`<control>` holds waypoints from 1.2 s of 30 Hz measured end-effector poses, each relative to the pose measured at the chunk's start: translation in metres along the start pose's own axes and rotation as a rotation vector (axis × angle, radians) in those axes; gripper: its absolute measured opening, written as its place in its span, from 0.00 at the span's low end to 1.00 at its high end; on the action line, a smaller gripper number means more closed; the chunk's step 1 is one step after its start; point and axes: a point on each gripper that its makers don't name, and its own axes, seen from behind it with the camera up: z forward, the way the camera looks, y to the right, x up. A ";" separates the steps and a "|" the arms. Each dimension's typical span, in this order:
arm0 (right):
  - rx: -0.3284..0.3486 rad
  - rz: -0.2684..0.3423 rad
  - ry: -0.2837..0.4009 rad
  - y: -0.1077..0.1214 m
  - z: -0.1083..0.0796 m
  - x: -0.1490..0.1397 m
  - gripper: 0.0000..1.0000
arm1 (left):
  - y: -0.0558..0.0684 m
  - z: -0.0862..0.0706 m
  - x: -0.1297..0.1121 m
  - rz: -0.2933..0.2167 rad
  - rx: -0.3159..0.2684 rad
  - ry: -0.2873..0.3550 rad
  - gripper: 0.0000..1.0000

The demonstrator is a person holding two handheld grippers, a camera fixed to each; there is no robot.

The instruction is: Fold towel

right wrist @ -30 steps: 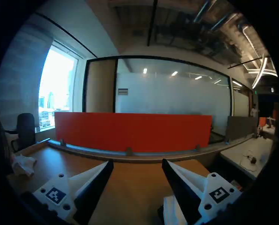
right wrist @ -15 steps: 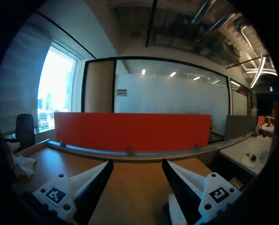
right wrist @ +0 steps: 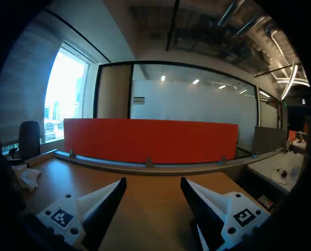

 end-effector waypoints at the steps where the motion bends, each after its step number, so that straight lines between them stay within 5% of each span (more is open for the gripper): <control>1: 0.001 -0.004 0.001 -0.001 0.000 -0.002 1.00 | 0.000 0.000 -0.003 -0.001 0.002 0.005 0.86; 29: 0.027 -0.058 0.042 -0.013 0.014 -0.037 1.00 | -0.013 -0.002 -0.083 0.029 0.034 0.062 0.86; 36: 0.033 -0.057 0.047 -0.016 0.015 -0.043 1.00 | -0.013 0.001 -0.080 0.031 0.033 0.071 0.86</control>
